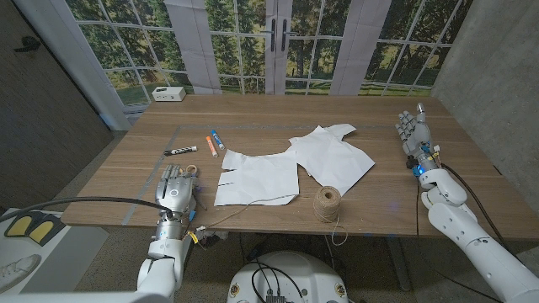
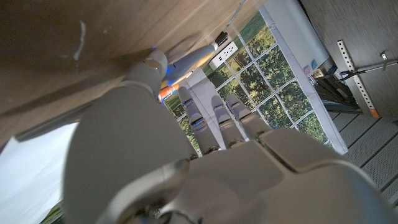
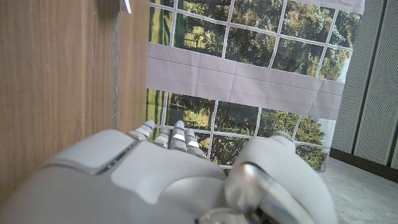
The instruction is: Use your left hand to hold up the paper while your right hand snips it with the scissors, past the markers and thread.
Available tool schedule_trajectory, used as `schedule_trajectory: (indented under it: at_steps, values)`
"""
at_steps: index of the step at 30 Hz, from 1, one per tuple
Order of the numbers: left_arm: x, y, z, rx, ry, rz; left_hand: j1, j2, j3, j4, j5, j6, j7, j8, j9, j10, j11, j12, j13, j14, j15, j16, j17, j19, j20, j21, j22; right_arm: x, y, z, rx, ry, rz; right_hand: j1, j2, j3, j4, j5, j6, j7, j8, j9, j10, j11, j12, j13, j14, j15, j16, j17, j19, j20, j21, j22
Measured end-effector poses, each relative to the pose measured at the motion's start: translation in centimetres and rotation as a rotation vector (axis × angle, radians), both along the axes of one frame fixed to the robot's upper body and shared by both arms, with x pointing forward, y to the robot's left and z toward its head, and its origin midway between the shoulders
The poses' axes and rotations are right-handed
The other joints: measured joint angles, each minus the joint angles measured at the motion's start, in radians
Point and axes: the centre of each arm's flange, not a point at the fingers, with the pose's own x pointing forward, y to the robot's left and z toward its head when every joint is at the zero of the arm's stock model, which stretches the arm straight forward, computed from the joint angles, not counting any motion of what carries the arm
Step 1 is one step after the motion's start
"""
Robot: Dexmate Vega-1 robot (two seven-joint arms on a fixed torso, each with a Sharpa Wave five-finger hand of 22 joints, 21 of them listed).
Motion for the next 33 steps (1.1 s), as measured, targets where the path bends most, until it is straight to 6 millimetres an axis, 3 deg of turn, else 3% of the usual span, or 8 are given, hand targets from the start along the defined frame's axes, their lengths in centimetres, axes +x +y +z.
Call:
schedule_trajectory:
  at_steps: [2,3,6,13,20,21,33]
  values:
    - [0.0,-0.1,0.0,0.002,-0.009,-0.011,0.000,0.000,0.000,0.000,0.000,0.000,0.000,0.002,0.000,0.000,0.000,-0.001,0.000,0.000,0.000,-0.004,0.000,0.000,0.000,-0.006,0.000,-0.1,0.0,0.1,0.000,-0.001,-0.001,0.000,0.000,0.000,0.000,0.000,0.000,0.000,0.000,0.000,-0.004,-0.004,0.000,0.000,0.000,0.000,0.000,0.000,0.000,0.000,0.000,0.000]
    - [-0.1,-0.1,0.0,0.004,-0.015,-0.020,-0.003,0.003,0.003,-0.003,0.000,0.000,0.000,0.021,0.000,0.000,0.000,-0.001,-0.001,0.000,0.000,-0.004,0.000,0.000,0.000,-0.006,0.000,-0.1,0.0,0.1,0.000,-0.002,-0.001,0.000,0.000,0.000,0.000,0.000,0.000,0.000,0.000,0.000,-0.006,-0.006,0.000,0.000,0.000,0.000,0.000,0.000,0.000,0.000,0.000,0.000]
    - [-0.1,0.0,-0.1,0.010,-0.023,-0.029,-0.003,0.003,0.004,-0.004,0.000,-0.002,0.002,0.038,0.000,0.003,-0.003,-0.001,-0.005,0.000,0.000,-0.004,0.000,0.004,0.003,-0.006,0.000,-0.2,-0.1,0.1,0.001,-0.002,-0.002,0.000,0.000,0.000,0.000,0.000,0.000,0.000,0.000,0.000,-0.006,-0.006,0.000,0.000,0.000,0.000,0.000,0.000,0.000,0.000,0.000,0.000]
    - [-0.3,-0.2,-0.2,0.029,-0.066,-0.083,-0.003,0.003,0.011,-0.006,0.000,-0.010,0.010,0.046,0.001,0.016,-0.001,-0.006,-0.005,0.009,-0.001,-0.004,0.000,0.018,0.000,-0.006,0.000,-0.4,-0.1,0.2,0.003,-0.007,-0.002,0.000,0.000,0.000,0.000,0.000,0.000,0.000,0.000,0.000,-0.006,-0.006,0.000,0.000,0.000,0.000,0.000,0.000,0.000,0.000,0.000,0.000]
    - [-0.2,0.9,-0.6,0.048,-0.055,-0.059,-0.009,0.009,0.017,-0.011,0.000,-0.007,0.006,0.046,0.001,0.035,-0.002,-0.006,-0.005,0.021,0.000,-0.004,0.000,0.027,0.002,-0.006,0.000,-0.4,-0.2,0.2,0.010,-0.008,-0.004,0.000,0.000,0.000,0.000,0.000,-0.006,-0.006,0.000,0.000,-0.006,-0.005,0.000,0.000,0.000,0.000,0.000,0.000,0.000,0.000,0.000,0.000]
    - [-0.5,-0.1,-0.5,0.045,-0.108,-0.150,-0.009,0.009,0.018,-0.013,0.000,-0.007,0.007,0.046,0.001,0.040,-0.003,-0.006,-0.005,0.021,0.000,-0.004,0.000,0.027,0.002,-0.006,0.000,-0.8,-0.3,0.0,0.011,-0.010,-0.005,0.000,0.000,0.000,0.000,0.000,-0.006,-0.006,0.000,0.000,-0.006,-0.006,0.000,0.000,0.000,0.000,0.000,0.000,0.000,0.000,0.000,0.000]
    - [-0.8,0.0,-0.8,0.031,-0.140,-0.231,-0.009,0.009,0.028,-0.019,0.004,0.004,-0.004,0.047,0.014,0.052,-0.002,-0.009,-0.004,0.032,0.000,-0.004,0.000,0.036,0.000,-0.010,0.000,-1.2,-0.7,-0.3,0.021,-0.016,-0.014,0.000,0.000,0.000,0.000,0.000,-0.005,-0.006,0.000,0.000,-0.002,-0.009,0.000,0.000,0.000,0.000,0.000,0.000,0.000,0.000,0.000,0.000]
